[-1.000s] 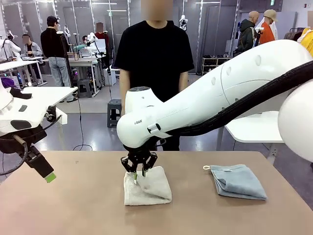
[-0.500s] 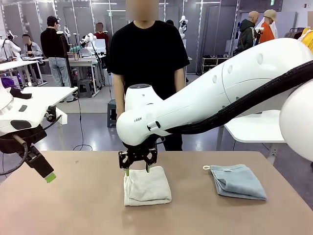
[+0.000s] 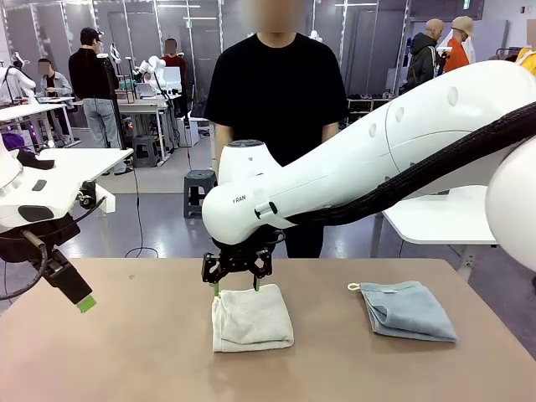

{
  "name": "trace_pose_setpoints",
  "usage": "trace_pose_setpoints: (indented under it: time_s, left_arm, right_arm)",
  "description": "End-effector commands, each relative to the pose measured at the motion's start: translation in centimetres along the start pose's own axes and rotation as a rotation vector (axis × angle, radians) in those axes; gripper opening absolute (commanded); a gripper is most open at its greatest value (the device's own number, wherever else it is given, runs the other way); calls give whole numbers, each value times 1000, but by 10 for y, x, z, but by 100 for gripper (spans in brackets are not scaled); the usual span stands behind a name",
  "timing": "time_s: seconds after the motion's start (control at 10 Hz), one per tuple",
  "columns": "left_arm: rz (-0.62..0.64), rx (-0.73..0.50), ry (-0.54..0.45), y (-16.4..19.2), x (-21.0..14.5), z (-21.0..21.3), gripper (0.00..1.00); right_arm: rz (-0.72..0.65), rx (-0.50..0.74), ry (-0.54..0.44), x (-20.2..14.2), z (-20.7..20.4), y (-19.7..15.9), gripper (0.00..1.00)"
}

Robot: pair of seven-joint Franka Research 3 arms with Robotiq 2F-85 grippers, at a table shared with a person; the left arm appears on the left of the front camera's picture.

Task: Fold the towels and place them in the basket.
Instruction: When a person lays out a Towel with hook on the table, fold it in half twice.

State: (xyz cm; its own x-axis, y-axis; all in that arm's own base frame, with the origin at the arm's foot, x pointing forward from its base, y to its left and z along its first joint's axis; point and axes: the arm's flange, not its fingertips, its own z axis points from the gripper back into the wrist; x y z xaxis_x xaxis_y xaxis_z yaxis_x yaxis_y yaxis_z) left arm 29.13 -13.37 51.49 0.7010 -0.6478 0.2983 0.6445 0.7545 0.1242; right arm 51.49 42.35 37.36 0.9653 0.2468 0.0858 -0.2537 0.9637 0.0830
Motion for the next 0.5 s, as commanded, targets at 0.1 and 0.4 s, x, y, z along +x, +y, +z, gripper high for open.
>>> trace_pose_setpoints:
  time_s: [0.1,0.4]
  left_arm:
    - [17,-4,9,-2,-1,1,100]
    - [17,-4,9,-2,-1,1,100]
  right_arm:
    - [9,-4,-5,0,0,3,100]
    - [9,-4,-5,0,0,3,100]
